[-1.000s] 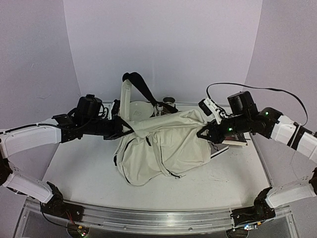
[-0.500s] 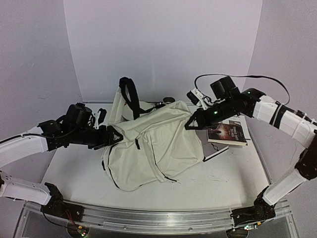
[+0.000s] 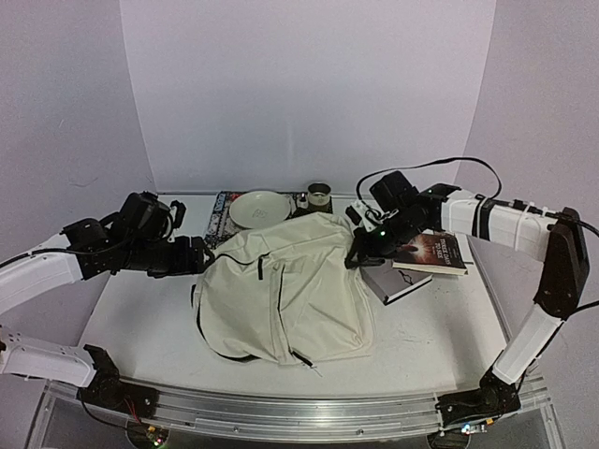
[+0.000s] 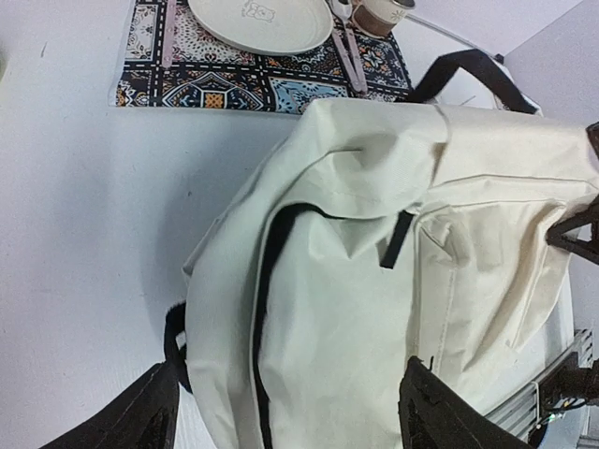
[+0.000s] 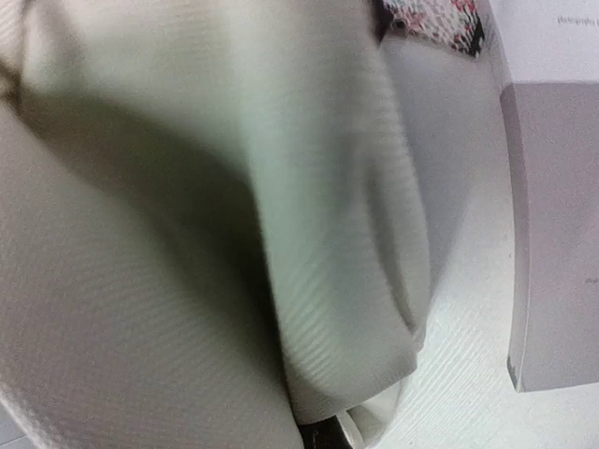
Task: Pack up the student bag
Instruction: Rotate the student bag at the center of the board.
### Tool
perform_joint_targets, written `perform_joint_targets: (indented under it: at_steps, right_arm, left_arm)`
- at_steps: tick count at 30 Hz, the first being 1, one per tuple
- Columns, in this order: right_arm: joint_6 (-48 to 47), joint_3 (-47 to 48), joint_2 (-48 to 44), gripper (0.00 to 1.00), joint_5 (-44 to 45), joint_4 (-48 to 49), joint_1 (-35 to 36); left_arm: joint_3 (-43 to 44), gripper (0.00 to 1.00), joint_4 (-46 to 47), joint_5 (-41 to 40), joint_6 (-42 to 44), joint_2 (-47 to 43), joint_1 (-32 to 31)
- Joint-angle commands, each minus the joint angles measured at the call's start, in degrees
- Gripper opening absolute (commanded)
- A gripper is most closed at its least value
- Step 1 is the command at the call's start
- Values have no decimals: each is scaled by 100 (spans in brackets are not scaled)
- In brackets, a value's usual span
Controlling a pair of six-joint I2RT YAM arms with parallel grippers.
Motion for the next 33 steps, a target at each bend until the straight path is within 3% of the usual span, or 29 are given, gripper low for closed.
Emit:
perform_joint_targets:
  at_steps: [1, 8, 18, 24, 33]
  right_arm:
    - [197, -357, -186, 0, 154, -178, 74]
    - [153, -638, -343, 0, 109, -4, 124]
    - [-39, -1077, -650, 0, 56, 233, 227]
    - [-85, -1200, -713, 0, 29, 332, 275]
    - [-153, -1203, -725, 0, 45, 372, 324]
  left_arm:
    - [305, 81, -46, -100, 7, -37, -296]
    - [705, 73, 423, -466, -15, 1230, -1223]
    - [1404, 57, 1104, -626, 424, 2858, -1237]
    - [1887, 54, 1324, -389, 693, 3721, -1239]
    - [2183, 52, 1304, -930, 883, 4499, -1233]
